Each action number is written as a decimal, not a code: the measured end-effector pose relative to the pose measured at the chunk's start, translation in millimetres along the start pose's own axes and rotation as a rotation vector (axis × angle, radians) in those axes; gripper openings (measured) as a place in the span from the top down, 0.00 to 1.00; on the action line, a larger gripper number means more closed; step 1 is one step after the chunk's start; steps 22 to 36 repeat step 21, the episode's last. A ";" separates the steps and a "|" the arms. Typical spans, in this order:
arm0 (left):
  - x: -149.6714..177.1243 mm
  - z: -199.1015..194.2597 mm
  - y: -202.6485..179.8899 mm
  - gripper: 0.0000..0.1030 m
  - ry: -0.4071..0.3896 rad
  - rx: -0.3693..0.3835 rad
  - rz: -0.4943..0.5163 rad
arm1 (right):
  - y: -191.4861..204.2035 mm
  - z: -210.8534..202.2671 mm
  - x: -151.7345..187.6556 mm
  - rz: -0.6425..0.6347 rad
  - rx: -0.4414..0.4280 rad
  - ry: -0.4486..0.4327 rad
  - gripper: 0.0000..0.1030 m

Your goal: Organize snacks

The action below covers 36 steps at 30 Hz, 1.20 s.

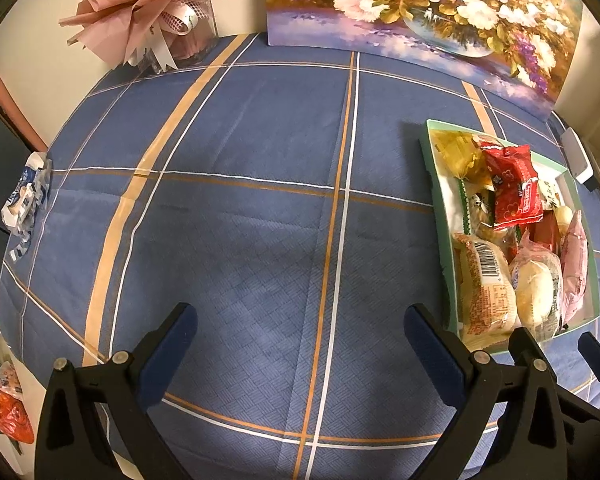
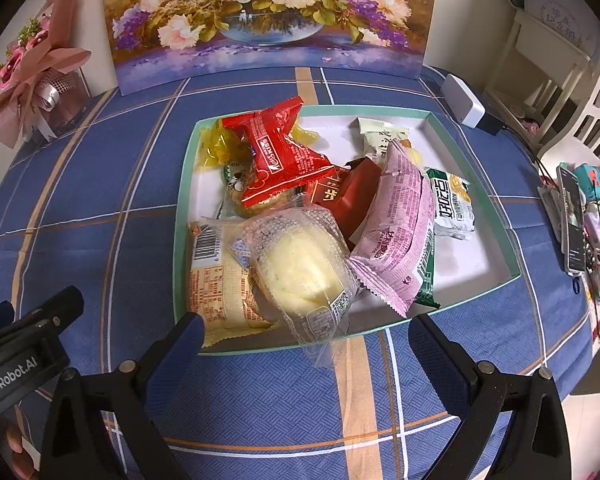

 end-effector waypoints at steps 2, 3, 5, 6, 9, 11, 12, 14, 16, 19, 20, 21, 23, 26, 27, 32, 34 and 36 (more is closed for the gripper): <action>0.0 -0.8 0.0 0.00 -0.003 0.000 0.000 | 0.0 0.1 0.1 0.000 0.000 0.000 0.00; 0.1 -1.1 -0.2 0.00 -0.004 0.000 0.001 | 0.0 -0.1 -0.1 0.000 0.000 0.000 0.00; -0.3 -2.0 -0.2 0.00 -0.008 -0.003 0.002 | 0.0 0.0 0.2 0.001 0.000 0.000 0.00; -0.5 -2.0 -0.1 0.00 -0.009 -0.004 0.003 | 0.0 0.0 0.2 0.001 0.000 0.000 0.00; -0.7 -3.9 -0.6 0.00 -0.013 -0.007 0.001 | -0.1 -0.3 0.0 0.001 0.000 -0.001 0.00; -1.1 -5.7 -1.1 0.00 -0.019 -0.008 0.000 | -0.1 -0.1 0.3 0.000 0.000 0.000 0.00; -1.2 -6.1 -1.1 0.00 -0.021 -0.008 -0.001 | -0.1 -0.2 0.3 0.000 0.000 0.000 0.00; -1.6 -6.4 -0.4 0.00 -0.023 -0.013 -0.002 | -0.1 -0.5 0.2 0.001 0.000 -0.001 0.00; -1.4 -6.1 0.6 0.00 -0.023 -0.017 -0.002 | -0.1 -0.2 0.4 0.001 0.000 0.000 0.00; -0.9 -8.2 -0.4 0.00 -0.037 -0.012 0.002 | -0.5 -1.1 -0.3 0.000 0.000 0.001 0.00; -1.0 -9.3 -1.6 0.00 -0.042 -0.007 0.006 | -0.4 -1.2 -0.2 0.000 0.000 0.001 0.00; -1.1 -9.9 -2.4 0.00 -0.045 -0.008 0.009 | -0.5 -1.6 -0.6 0.000 0.000 0.000 0.00; -1.1 -9.9 -2.4 0.00 -0.045 -0.008 0.009 | -0.5 -1.6 -0.6 0.000 0.000 0.000 0.00; -1.1 -9.9 -2.4 0.00 -0.045 -0.008 0.009 | -0.5 -1.6 -0.6 0.000 0.000 0.000 0.00; -1.1 -9.9 -2.4 0.00 -0.045 -0.008 0.009 | -0.5 -1.6 -0.6 0.000 0.000 0.000 0.00; -1.1 -9.9 -2.4 0.00 -0.045 -0.008 0.009 | -0.5 -1.6 -0.6 0.000 0.000 0.000 0.00; -1.1 -9.9 -2.4 0.00 -0.045 -0.008 0.009 | -0.5 -1.6 -0.6 0.000 0.000 0.000 0.00; -1.1 -9.9 -2.4 0.00 -0.045 -0.008 0.009 | -0.5 -1.6 -0.6 0.000 0.000 0.000 0.00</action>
Point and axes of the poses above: each gripper's, at about its wrist camera, not at the fingertips, and z roughly the way its jaws point, y to its left, x to its underside, the point moved 7 cm from there along z, roughly the way its jaws point, and after that the axes turned 10 degrees about y, right-handed, at the moved point
